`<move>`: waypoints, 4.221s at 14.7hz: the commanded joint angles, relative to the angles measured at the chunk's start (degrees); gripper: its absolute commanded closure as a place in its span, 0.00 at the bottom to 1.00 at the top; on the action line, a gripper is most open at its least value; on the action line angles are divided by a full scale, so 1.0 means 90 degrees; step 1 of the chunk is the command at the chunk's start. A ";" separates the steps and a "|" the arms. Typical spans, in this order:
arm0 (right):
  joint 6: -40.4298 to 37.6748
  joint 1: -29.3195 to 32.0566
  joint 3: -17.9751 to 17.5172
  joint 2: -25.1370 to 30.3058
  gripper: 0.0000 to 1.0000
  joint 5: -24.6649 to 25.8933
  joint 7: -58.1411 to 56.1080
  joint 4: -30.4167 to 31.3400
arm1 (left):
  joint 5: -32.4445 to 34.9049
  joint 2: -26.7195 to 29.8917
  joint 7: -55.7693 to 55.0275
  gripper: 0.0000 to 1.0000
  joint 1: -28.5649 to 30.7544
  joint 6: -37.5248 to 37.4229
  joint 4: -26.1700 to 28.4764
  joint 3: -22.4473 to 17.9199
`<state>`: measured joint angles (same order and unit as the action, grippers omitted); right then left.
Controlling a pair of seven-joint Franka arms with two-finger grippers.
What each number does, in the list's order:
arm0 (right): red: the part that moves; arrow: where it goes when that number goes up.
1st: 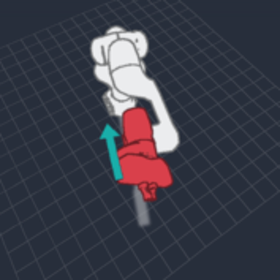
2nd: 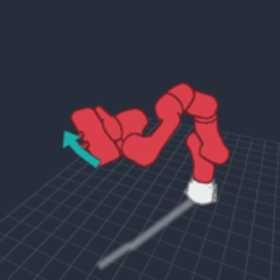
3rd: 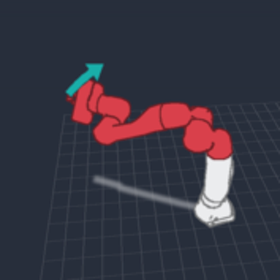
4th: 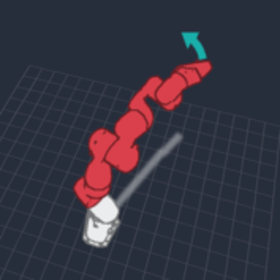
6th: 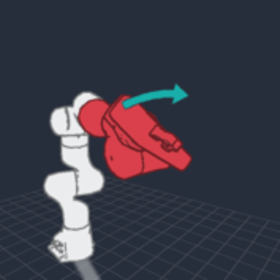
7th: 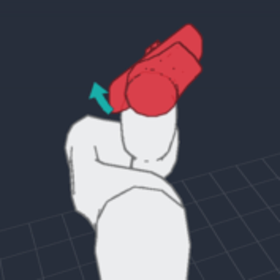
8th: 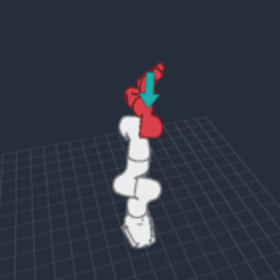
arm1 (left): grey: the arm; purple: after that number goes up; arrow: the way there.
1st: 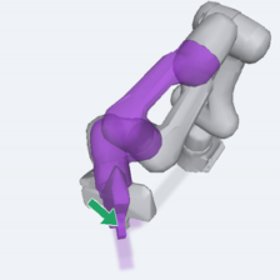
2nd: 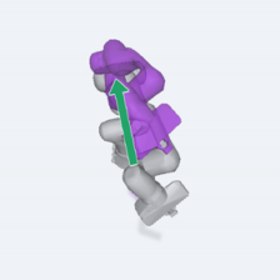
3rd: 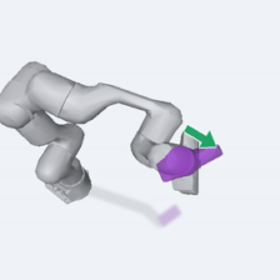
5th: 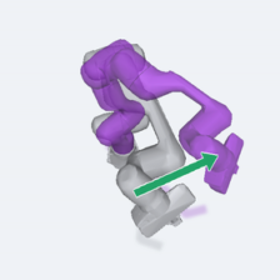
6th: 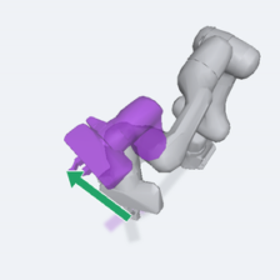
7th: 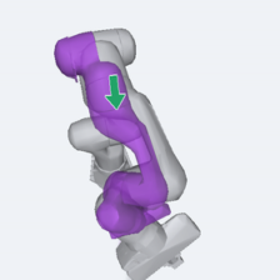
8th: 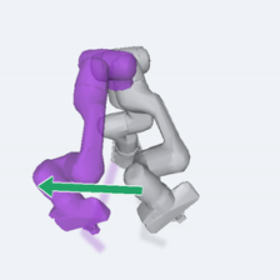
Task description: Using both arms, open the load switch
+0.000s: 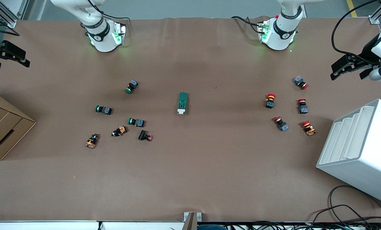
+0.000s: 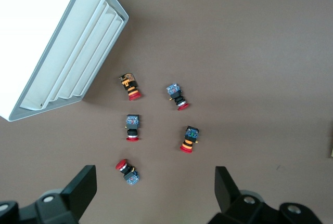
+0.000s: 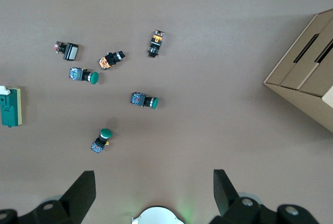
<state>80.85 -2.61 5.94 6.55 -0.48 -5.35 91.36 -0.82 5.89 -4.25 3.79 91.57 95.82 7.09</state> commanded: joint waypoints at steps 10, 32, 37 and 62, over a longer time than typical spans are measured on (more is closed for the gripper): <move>0.0030 0.0046 -0.0035 0.0102 0.00 0.0034 -0.0011 0.0044 | 0.0023 -0.0187 -0.0083 0.00 -0.0215 -0.0261 -0.0374 0.0294; 0.0127 0.0105 -0.0035 -0.0015 0.00 0.0220 0.0028 0.0024 | 0.1719 -0.1766 -0.6789 0.00 -0.1192 0.3780 0.2156 0.4789; 0.0302 0.0163 -0.0026 -0.0503 0.00 0.0259 -0.0040 -0.0219 | 0.3808 -0.2977 -0.9523 0.02 -0.2031 0.4005 0.1932 0.4779; 0.1758 -0.2685 -0.0084 -0.3430 0.00 0.0259 0.9228 -0.0520 | 0.9045 -0.5342 -1.4567 0.01 -0.5568 0.3292 0.0955 0.2280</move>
<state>96.93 -22.89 4.49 -18.05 2.34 63.40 91.11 78.11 -41.50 -134.65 -45.09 121.88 105.65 29.22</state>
